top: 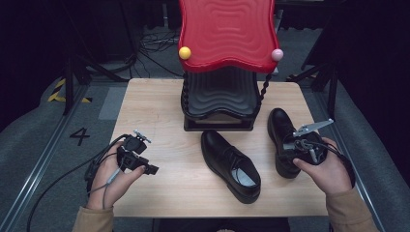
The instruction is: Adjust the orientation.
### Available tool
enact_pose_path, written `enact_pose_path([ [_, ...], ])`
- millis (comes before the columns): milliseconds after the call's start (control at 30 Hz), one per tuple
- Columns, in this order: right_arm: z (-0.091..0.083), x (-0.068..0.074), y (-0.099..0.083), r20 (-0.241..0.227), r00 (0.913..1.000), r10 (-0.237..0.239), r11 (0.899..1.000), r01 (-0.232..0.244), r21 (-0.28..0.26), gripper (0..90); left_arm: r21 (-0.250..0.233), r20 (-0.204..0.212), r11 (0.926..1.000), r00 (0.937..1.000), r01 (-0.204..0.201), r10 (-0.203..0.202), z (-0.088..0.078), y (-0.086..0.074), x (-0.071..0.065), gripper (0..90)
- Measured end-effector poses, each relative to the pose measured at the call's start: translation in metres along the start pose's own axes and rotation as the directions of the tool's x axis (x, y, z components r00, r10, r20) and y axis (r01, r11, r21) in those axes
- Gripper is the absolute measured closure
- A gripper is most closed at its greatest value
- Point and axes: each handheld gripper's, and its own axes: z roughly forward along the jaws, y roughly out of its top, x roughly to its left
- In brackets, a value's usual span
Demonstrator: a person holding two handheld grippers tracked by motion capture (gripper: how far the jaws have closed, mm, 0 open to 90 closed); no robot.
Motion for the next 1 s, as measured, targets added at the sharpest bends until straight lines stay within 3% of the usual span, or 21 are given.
enact_pose_path([
  [100, 0.008, -0.01, -0.002, 0.007, 0.9994, 0.034, 0.999, -0.034, 0.015, 63.7, -0.003, -0.007, 1.0, 1.0, 0.003, -0.003, 0.0, -0.001, 0.001, 48.4],
  [300, 0.021, -0.025, -0.002, 0.08, 0.9939, 0.075, 0.996, -0.078, 0.04, 63.1, 0.001, -0.008, 0.9998, 0.9997, 0.021, -0.021, 0.0, -0.006, 0.003, 48.3],
  [467, 0.04, -0.034, -0.003, 0.084, 0.9921, 0.093, 0.99, -0.101, 0.093, 64.2, 0.008, -0.01, 0.9997, 0.9997, 0.024, -0.024, 0.001, -0.008, 0.004, 48.0],
  [633, 0.057, -0.04, -0.006, 0.08, 0.9914, 0.103, 0.983, -0.114, 0.144, 76.0, 0.01, -0.022, 0.9998, 0.9996, 0.02, -0.02, 0.001, -0.009, 0.005, 47.6],
  [700, 0.058, -0.04, -0.006, 0.077, 0.991, 0.11, 0.982, -0.12, 0.144, 78.7, 0.007, -0.012, 0.9994, 0.9994, 0.033, -0.033, 0.001, -0.009, 0.004, 47.6],
  [867, 0.057, -0.039, -0.007, 0.094, 0.9886, 0.117, 0.98, -0.13, 0.148, 82.6, 0.01, -0.02, 0.9997, 0.9996, 0.02, -0.02, 0.001, -0.008, 0.005, 47.7],
  [1000, 0.053, -0.043, -0.01, 0.131, 0.9807, 0.146, 0.979, -0.162, 0.125, 85.4, 0.006, -0.008, 0.9997, 0.9997, 0.024, -0.024, 0.001, -0.007, 0.004, 47.9],
])
